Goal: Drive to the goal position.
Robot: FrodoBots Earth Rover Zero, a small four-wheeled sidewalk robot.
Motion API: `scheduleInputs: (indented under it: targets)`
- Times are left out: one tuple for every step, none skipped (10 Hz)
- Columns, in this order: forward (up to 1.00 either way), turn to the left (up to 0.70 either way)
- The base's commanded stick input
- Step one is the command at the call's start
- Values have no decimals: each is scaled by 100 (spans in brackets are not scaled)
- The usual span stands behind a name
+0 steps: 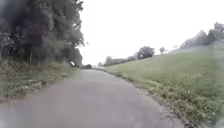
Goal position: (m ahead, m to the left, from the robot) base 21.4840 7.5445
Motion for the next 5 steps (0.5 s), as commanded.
scheduleInputs:
  targets:
    - [70, 27]
    - [70, 26]
    - [70, 15]
    - [70, 4]
    - [70, 0]
